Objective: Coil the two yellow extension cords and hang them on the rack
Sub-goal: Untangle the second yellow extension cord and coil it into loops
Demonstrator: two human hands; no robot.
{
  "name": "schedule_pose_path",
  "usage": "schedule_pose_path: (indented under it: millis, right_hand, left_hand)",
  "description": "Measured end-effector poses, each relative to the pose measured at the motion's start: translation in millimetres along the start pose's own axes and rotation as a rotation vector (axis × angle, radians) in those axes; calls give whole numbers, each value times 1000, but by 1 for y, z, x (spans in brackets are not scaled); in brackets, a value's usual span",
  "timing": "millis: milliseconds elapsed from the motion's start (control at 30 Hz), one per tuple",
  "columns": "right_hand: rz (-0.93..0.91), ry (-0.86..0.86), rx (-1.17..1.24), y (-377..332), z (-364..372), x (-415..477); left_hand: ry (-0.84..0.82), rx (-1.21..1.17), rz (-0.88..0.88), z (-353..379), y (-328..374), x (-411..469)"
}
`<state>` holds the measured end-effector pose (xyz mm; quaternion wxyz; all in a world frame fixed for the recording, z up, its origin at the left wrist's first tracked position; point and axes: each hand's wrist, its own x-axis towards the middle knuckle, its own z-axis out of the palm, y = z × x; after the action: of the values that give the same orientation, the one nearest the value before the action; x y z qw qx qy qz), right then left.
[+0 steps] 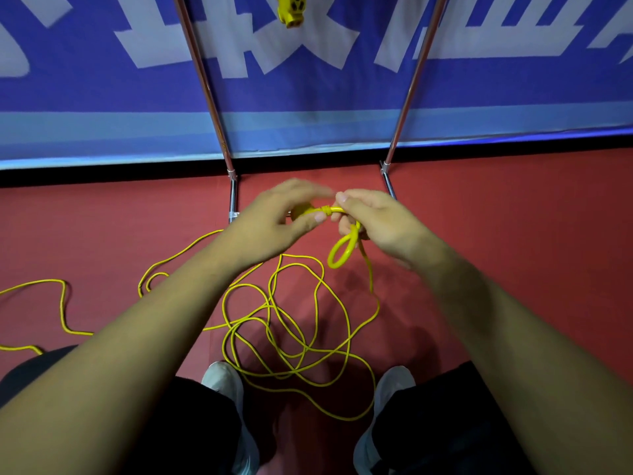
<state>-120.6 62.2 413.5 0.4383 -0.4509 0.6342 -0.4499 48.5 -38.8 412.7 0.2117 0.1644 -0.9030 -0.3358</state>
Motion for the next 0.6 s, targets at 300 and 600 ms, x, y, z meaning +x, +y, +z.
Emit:
schedule_pose_path:
  millis: [300, 600]
  right_hand:
    - [145, -77, 188, 1, -23, 2]
    - [-98, 95, -91, 3, -21, 0]
  left_hand:
    - [372, -341, -721, -4, -20, 7]
    - [-26, -126, -610, -7, -19, -5]
